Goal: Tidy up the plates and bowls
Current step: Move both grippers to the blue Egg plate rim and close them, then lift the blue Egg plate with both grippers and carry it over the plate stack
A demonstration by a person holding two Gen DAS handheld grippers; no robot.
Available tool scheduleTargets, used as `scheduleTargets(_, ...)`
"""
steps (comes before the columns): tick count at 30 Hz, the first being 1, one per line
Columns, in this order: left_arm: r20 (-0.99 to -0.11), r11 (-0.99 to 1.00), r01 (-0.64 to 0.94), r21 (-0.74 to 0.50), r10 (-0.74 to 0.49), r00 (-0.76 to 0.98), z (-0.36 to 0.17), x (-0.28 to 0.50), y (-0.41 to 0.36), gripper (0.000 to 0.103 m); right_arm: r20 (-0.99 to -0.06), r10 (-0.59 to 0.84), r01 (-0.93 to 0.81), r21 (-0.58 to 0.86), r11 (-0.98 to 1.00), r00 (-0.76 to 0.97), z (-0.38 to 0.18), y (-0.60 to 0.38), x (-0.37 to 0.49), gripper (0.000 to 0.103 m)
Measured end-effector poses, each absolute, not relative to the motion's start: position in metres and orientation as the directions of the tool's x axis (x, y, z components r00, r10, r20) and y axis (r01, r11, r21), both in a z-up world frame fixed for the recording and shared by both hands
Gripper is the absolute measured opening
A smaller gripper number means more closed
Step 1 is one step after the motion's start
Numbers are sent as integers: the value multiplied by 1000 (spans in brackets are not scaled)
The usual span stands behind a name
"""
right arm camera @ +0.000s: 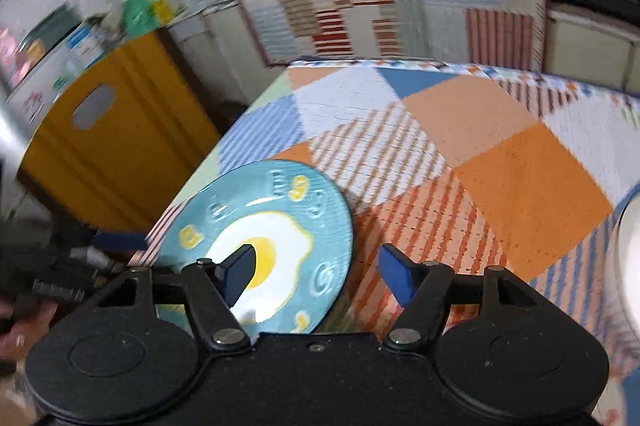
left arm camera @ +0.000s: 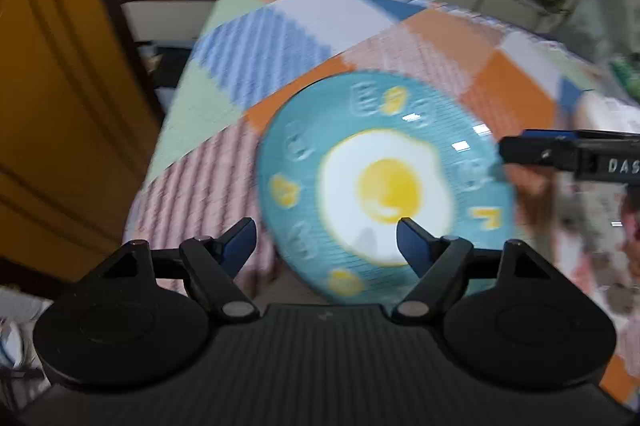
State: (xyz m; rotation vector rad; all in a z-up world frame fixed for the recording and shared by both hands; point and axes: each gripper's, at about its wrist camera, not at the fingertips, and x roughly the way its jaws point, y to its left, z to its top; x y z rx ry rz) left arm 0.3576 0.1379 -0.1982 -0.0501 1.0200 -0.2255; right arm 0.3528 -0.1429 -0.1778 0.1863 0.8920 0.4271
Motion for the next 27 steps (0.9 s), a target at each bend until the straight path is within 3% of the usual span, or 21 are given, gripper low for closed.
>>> scheduleTargets(4,-861,983,127,-130,-175,477,-218,360,147,54,-734,419,-277,317,907,535,-196,-139,363,63)
scheduleTargets(8,-848,972,124,-201,-236,474,-222,363,156,41,-759,439,-291,334,897,481,-207,-132,370,45)
scheduleTargets(9,-844,965,126,-231,-263,467,-222,363,157,33,-764,443,-303,332,893,469,-208,-128,371,37)
scheduleTargets(10,-839,959,119,-257,-282,465,-224,363,159,31,-767,447,-316,330,890,460,-210,-125,371,31)
scheduleTargets(12,-833,956,122,-266,-291,470,-225,363,157,26,-779,427,-316,306,898,458,-211,-120,370,29)
scheduleTargets(16,-830,961,106,-256,-275,486,-224,361,153,26,-762,446,-245,373,895,468,-216,-130,371,21)
scheduleTargets(22,-836,958,101,-269,-284,469,-221,359,161,23,-783,433,-225,370,901,447,-212,-127,369,20)
scheduleTargets(27,-808,928,149,-342,-372,458,-206,348,169,23,-771,461,-283,368,886,440,-194,-130,349,17)
